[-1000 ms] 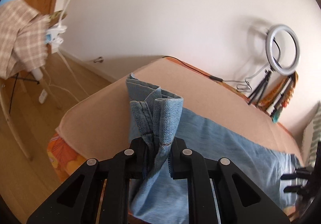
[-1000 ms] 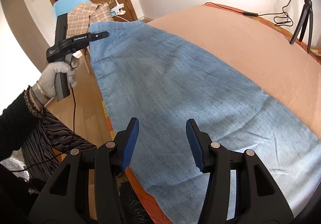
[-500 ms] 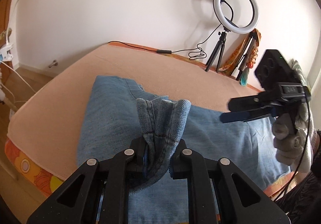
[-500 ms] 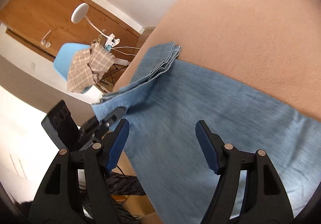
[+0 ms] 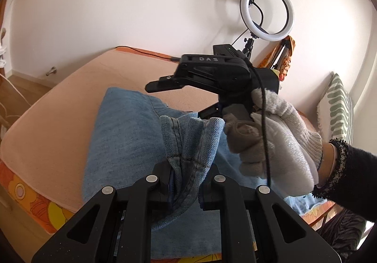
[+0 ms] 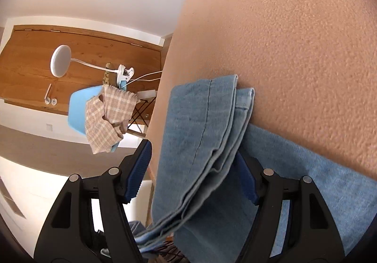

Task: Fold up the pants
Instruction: 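Close the right tool on the lifted waistband edge beside the left tool, then carry the waistband over the jeans toward the hem with both tools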

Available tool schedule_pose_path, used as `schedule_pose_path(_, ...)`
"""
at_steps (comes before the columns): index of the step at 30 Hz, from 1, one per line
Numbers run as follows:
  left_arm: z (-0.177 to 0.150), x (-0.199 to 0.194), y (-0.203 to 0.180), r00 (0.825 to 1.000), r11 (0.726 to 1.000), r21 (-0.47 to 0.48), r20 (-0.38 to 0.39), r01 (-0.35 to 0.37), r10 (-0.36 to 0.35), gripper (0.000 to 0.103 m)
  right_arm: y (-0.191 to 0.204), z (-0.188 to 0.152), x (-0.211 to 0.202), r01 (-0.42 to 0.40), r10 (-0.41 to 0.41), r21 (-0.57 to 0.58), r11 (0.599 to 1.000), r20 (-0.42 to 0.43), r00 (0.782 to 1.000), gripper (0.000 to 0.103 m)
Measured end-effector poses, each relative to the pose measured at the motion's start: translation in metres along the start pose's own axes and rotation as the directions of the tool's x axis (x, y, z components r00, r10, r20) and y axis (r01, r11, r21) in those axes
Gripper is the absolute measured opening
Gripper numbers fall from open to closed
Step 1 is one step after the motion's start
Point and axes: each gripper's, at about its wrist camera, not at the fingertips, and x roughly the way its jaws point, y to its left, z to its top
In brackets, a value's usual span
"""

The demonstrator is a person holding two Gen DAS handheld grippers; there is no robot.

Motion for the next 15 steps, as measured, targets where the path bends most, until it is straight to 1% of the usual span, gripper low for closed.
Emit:
schedule_pose_path(1, -0.001, 0.001, -0.002, 1.000, 1.000, 0.009, -0.007, 0.002, -0.002, 0.013, 0.002, 0.002, 0.001, 0.005, -0.005, -0.014, 1.000, 0.016, 1.000, 0.070)
schedule_pose_path(2, -0.002, 0.002, -0.003, 1.000, 1.000, 0.018, -0.013, 0.012, -0.012, 0.013, 0.006, 0.001, 0.001, 0.027, -0.026, -0.036, 0.999, 0.036, 0.999, 0.060)
schedule_pose_path(3, -0.003, 0.003, -0.004, 1.000, 1.000, 0.021, -0.019, 0.016, -0.015, 0.013, 0.007, 0.004, 0.000, 0.051, -0.048, -0.058, 0.997, 0.043, 0.998, 0.042)
schedule_pose_path(4, -0.003, 0.004, -0.005, 0.999, 1.000, 0.025, -0.028, 0.019, -0.018, 0.013, 0.010, 0.005, 0.000, 0.075, -0.072, -0.081, 0.994, 0.044, 0.996, 0.029)
schedule_pose_path(5, -0.004, 0.005, -0.007, 0.999, 0.999, 0.028, -0.037, 0.022, -0.021, 0.013, 0.013, 0.005, -0.001, 0.107, -0.102, -0.111, 0.988, 0.045, 0.994, 0.013)
schedule_pose_path(6, -0.005, 0.006, -0.008, 0.999, 0.999, 0.029, -0.044, 0.027, -0.025, 0.013, 0.016, 0.005, -0.004, 0.131, -0.125, -0.139, 0.982, 0.053, 0.991, 0.011)
schedule_pose_path(8, -0.006, 0.008, -0.013, 0.998, 0.999, 0.033, -0.057, 0.043, -0.041, 0.013, 0.022, 0.002, -0.016, 0.167, -0.151, -0.196, 0.966, 0.090, 0.984, 0.010)
schedule_pose_path(11, -0.007, 0.009, -0.025, 0.996, 0.996, 0.055, -0.068, 0.065, -0.061, 0.013, 0.027, 0.000, -0.037, 0.196, -0.166, -0.235, 0.952, 0.141, 0.976, 0.009)
schedule_pose_path(15, -0.004, 0.010, -0.044, 0.990, 0.991, 0.066, -0.077, 0.120, -0.115, 0.013, 0.038, -0.009, -0.071, 0.250, -0.193, -0.290, 0.924, 0.211, 0.958, 0.009)
